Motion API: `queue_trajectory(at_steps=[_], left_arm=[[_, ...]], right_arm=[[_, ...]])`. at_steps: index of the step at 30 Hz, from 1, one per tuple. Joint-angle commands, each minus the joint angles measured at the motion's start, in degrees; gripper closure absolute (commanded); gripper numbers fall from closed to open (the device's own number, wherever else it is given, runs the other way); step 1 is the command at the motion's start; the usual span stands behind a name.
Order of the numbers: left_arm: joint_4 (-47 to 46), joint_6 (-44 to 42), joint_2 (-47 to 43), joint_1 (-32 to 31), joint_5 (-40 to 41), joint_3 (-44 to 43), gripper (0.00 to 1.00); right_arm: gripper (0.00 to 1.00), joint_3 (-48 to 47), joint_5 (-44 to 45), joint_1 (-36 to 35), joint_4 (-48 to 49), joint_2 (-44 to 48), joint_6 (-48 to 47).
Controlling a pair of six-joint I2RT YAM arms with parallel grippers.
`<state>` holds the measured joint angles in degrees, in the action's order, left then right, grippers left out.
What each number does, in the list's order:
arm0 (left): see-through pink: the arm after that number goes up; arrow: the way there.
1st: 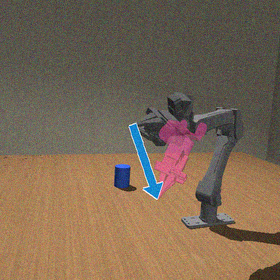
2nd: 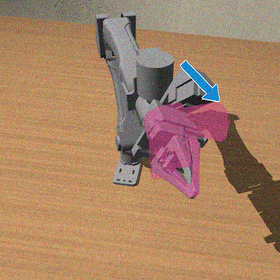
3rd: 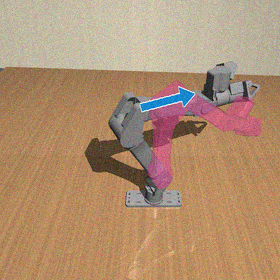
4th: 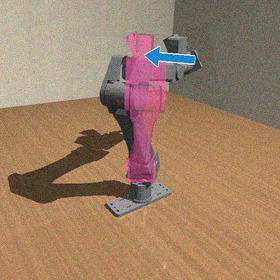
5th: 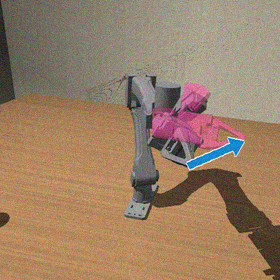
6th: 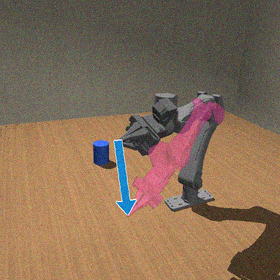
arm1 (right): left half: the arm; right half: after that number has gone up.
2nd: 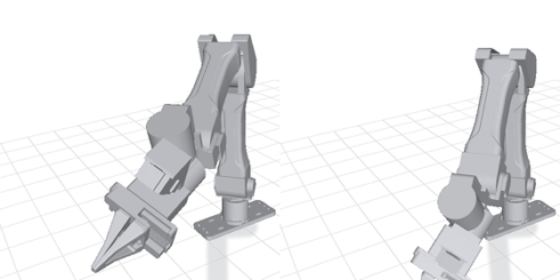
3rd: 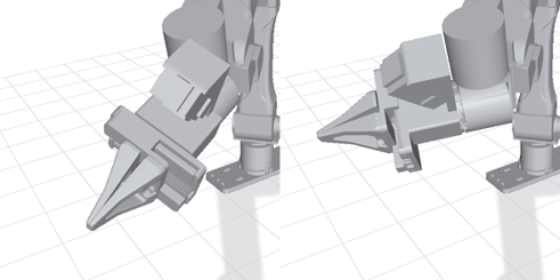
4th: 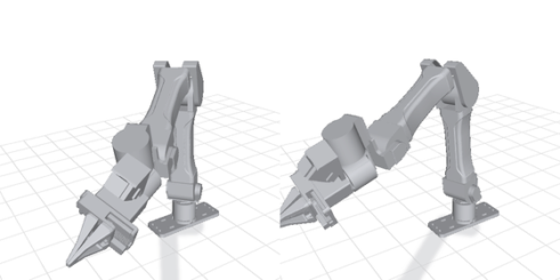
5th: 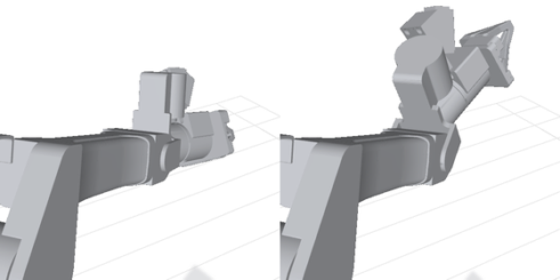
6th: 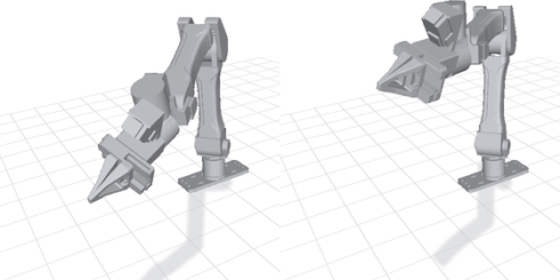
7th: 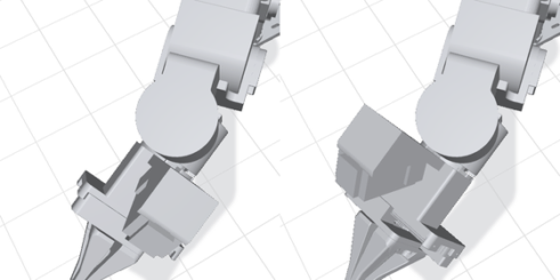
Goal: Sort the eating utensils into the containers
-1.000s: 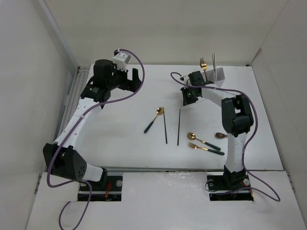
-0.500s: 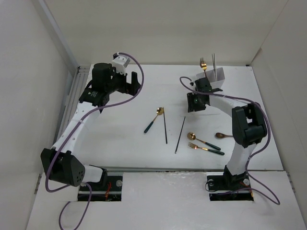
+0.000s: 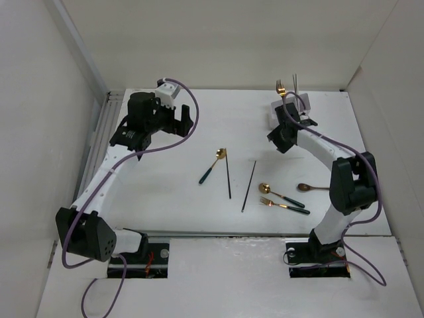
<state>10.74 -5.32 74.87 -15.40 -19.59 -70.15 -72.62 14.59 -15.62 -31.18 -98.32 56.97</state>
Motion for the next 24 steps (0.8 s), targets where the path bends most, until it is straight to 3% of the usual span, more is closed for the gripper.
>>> queue_trajectory(at_steps=[1, 6, 12, 24], left_arm=[[-2.66, -0.74, -3.06, -0.25, 0.17, 1.24, 0.0], [-3.18, -0.74, -4.21, -0.25, 1.23, 2.56, 0.0], [-3.18, -1.27, -5.78, -0.25, 2.89, 3.61, 0.0], [-3.71, -1.27, -6.32, -0.25, 3.42, 4.14, 0.0]], right_arm=[[0.49, -2.43, 3.87, -0.82, -10.98, -2.48, 20.6], [0.53, -7.53, 3.25, -0.2, -16.81, -7.76, 26.08], [0.53, -4.55, 3.33, 1.46, -18.13, -8.29, 31.62], [0.55, -3.22, 4.57, 3.22, -16.28, -10.92, 31.62]])
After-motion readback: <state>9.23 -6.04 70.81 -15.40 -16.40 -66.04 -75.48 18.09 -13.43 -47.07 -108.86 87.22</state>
